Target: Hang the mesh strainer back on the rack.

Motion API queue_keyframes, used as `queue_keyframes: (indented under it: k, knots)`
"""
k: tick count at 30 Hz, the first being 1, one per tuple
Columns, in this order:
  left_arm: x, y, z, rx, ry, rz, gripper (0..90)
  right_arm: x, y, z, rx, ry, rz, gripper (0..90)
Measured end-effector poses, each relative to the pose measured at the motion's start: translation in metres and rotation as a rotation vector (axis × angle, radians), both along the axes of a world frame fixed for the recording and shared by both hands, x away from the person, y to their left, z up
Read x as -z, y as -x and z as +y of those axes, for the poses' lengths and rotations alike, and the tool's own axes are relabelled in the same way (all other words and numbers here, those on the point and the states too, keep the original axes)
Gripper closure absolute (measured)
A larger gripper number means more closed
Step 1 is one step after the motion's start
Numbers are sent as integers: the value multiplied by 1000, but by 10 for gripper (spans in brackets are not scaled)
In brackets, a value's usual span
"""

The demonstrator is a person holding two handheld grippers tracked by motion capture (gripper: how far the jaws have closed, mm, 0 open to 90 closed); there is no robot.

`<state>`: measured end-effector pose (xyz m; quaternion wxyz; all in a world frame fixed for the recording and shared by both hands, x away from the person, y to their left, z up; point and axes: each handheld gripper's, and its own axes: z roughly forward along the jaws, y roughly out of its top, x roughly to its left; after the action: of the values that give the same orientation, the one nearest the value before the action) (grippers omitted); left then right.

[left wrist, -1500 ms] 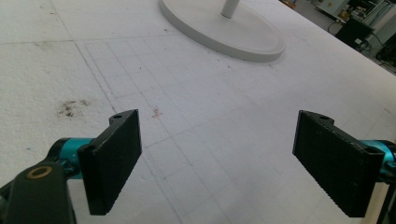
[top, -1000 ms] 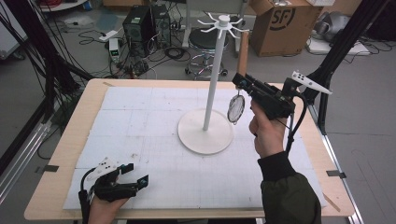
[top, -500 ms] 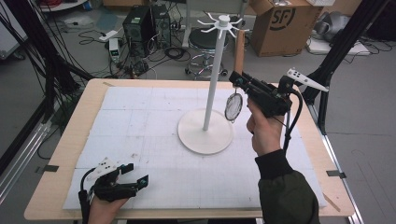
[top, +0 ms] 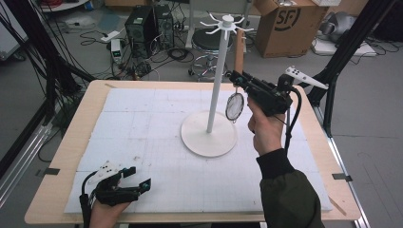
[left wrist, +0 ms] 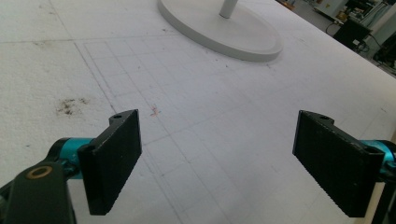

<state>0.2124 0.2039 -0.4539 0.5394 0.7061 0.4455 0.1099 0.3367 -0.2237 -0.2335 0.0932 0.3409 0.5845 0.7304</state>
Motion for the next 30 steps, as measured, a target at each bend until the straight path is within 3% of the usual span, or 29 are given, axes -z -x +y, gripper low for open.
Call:
queue_keyframes:
  k: [22,27,30]
  knots:
    - [0,0,0,-2,-4,-1,160,4,-4,4,-27,3,10,667]
    - [0,0,0,-2,-5,-2,160,3,-5,2,8,-6,8,427]
    - [0,0,0,-4,-3,-1,160,4,-6,0,3,11,32,403]
